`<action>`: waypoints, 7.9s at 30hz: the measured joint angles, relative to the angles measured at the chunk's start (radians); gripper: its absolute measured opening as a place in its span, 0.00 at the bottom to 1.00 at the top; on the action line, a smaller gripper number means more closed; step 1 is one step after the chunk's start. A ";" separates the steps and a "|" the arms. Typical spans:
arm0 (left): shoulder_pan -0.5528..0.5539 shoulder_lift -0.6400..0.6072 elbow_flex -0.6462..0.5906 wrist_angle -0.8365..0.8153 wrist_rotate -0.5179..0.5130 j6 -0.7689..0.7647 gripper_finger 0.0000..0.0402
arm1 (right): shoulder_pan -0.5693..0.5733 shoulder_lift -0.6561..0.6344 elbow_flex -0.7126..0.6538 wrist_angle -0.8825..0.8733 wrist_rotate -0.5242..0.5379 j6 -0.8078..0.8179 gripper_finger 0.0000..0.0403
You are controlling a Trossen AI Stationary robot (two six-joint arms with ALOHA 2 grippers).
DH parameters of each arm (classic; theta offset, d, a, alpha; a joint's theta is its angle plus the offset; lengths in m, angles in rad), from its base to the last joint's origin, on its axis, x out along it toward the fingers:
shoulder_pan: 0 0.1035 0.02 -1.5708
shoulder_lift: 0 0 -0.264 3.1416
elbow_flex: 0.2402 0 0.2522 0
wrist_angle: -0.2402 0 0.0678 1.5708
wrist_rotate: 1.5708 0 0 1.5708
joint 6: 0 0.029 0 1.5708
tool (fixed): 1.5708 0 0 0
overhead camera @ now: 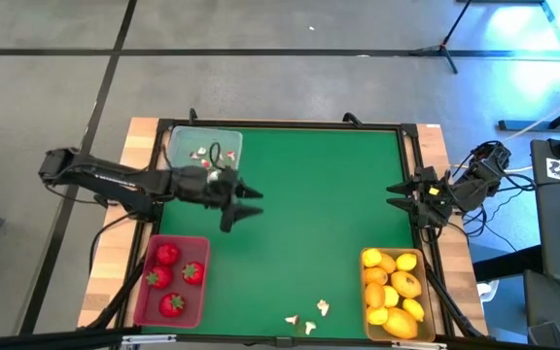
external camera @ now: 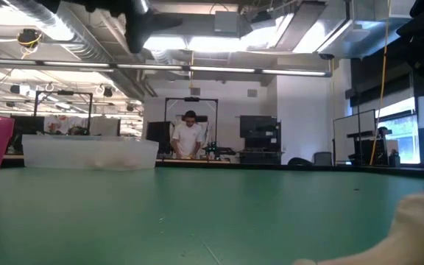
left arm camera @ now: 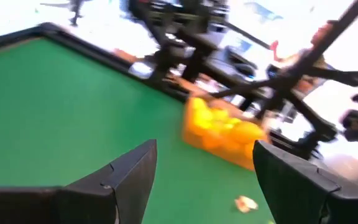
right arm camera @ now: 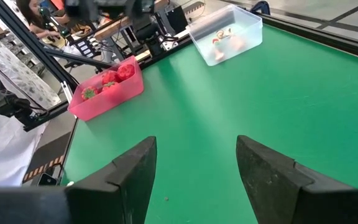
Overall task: Sort produce into baskets
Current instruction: Put the brown mushroom into the white bin
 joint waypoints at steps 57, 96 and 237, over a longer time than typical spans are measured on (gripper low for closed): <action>-0.319 1.268 0.768 0.368 0.131 0.267 0.65 | 0.000 0.000 0.000 0.000 0.002 0.031 0.55; -0.299 1.317 0.819 0.259 0.177 0.257 0.40 | 0.000 0.000 0.000 -0.003 0.002 0.030 0.55; -0.351 0.535 -0.057 0.512 0.022 0.112 0.56 | 0.000 0.000 0.000 -0.022 0.030 0.035 0.55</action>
